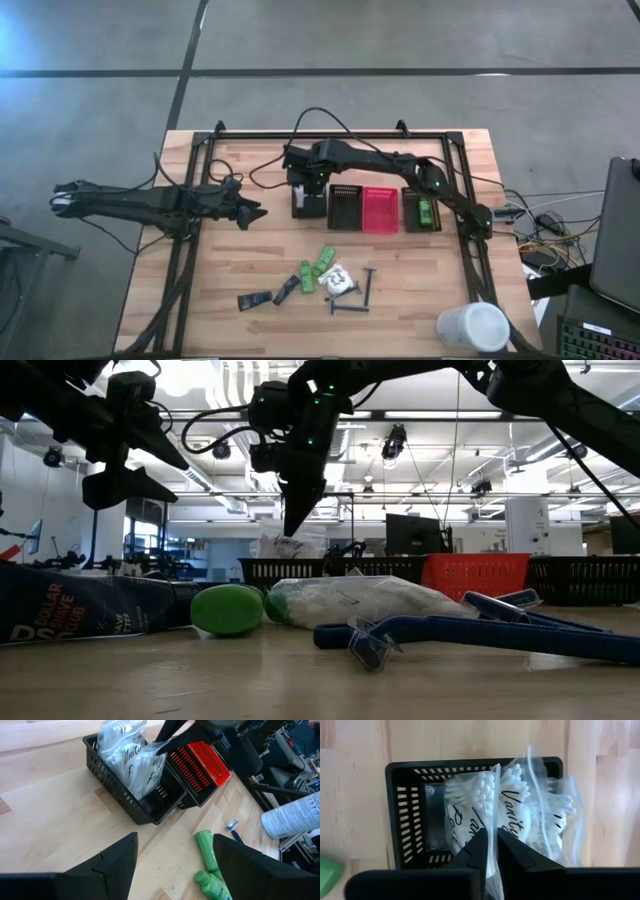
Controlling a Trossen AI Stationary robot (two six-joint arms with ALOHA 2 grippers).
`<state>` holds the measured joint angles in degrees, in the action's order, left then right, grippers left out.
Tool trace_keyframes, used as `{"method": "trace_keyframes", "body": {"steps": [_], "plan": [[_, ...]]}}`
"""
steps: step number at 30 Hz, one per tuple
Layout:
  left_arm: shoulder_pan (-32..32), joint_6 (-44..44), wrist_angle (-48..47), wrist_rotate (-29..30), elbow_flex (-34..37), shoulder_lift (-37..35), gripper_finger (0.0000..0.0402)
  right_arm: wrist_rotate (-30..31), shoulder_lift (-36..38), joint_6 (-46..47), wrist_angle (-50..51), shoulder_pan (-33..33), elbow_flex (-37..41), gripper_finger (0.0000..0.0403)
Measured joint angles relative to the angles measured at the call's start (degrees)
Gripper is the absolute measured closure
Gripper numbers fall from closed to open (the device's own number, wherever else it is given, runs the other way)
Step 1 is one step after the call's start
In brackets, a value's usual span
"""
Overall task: Pick & Place Travel size toiletries
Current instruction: Put the white cotton pack into the left black bin
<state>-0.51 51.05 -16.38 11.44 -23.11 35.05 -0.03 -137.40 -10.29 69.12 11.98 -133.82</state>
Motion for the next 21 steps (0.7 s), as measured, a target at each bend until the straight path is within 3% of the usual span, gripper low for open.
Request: {"method": "trace_keyframes", "body": {"steps": [8, 13, 21], "plan": [[0.0, -0.28, 0.0, 0.0, 0.0, 0.0, 0.014, 0.35, 0.0, -0.23, -0.33, -0.27, 0.0, 0.0301], [-0.01, -0.28, 0.0, -0.01, 0.0, 0.0, 0.014, 3.92, 0.24, -0.19, -0.42, -0.31, 0.0, 0.0249], [-0.02, -0.28, -0.02, -0.02, 0.0, -0.02, 0.014, 3.91, 5.31, 4.44, -0.08, -0.83, -0.02, 0.0191]]}}
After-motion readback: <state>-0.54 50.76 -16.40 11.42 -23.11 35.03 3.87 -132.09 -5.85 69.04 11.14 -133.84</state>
